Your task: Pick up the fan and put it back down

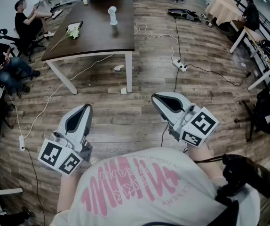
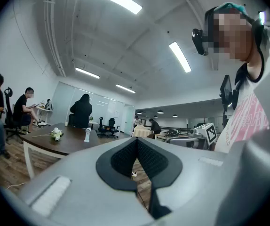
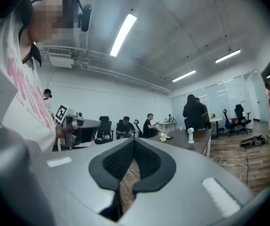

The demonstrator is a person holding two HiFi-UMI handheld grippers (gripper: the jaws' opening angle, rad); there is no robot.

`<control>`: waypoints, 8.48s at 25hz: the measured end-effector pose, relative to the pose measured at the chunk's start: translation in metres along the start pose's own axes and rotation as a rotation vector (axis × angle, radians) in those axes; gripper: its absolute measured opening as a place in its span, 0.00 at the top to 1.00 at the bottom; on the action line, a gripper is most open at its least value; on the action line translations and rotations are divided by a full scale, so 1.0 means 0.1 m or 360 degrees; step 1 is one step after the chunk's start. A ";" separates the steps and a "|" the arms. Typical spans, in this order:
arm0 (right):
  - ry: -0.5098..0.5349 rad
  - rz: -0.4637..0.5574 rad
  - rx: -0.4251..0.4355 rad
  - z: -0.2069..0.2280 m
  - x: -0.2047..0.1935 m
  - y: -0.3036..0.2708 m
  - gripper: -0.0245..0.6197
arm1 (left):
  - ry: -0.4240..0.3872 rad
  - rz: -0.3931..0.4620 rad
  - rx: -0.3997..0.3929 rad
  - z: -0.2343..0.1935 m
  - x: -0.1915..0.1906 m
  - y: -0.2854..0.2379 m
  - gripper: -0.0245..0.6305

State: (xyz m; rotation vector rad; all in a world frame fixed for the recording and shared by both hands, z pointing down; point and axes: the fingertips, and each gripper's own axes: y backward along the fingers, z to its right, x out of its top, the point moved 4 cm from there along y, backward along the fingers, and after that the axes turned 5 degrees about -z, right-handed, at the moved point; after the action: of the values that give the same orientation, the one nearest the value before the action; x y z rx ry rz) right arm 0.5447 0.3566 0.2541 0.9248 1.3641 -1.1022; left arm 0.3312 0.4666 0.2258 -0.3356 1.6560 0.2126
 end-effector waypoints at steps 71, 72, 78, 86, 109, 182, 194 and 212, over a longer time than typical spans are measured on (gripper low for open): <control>-0.0399 0.0214 -0.0228 1.76 0.60 -3.10 0.95 | 0.0005 0.0147 -0.0321 -3.97 0.77 -1.81 0.94; -0.0398 0.0205 -0.0236 1.77 0.60 -3.15 0.95 | 0.0016 0.0146 -0.0331 -4.02 0.76 -1.83 0.94; -0.0392 0.0143 -0.0278 1.82 0.60 -3.31 0.95 | 0.0098 0.0146 -0.0374 -4.24 0.65 -1.96 0.94; -0.0400 0.0104 -0.0313 1.91 0.55 -3.40 0.95 | 0.0163 0.0138 -0.0374 -4.38 0.60 -2.07 0.94; -0.0566 0.0145 -0.0299 1.99 0.52 -3.48 0.95 | 0.0154 0.0167 -0.0335 -4.42 0.66 -2.17 0.94; -0.0293 -0.0493 -0.0042 6.41 -0.79 -6.26 0.76 | 0.0310 -0.0523 0.0080 -5.91 -0.40 -5.01 0.94; -0.0336 -0.0461 0.0061 6.44 -0.92 -6.58 0.70 | 0.0396 -0.0564 0.0193 -6.01 -0.55 -4.91 0.94; -0.0350 -0.0411 0.0095 6.43 -0.92 -6.68 0.71 | 0.0404 -0.0528 0.0259 -5.98 -0.50 -4.86 0.94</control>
State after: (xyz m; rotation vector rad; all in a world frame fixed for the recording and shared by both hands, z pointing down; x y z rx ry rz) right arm 0.0846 -0.4321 0.4383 0.6587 1.2969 -1.4042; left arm -0.0587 -0.1843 0.3724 -0.5228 1.8235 -0.2212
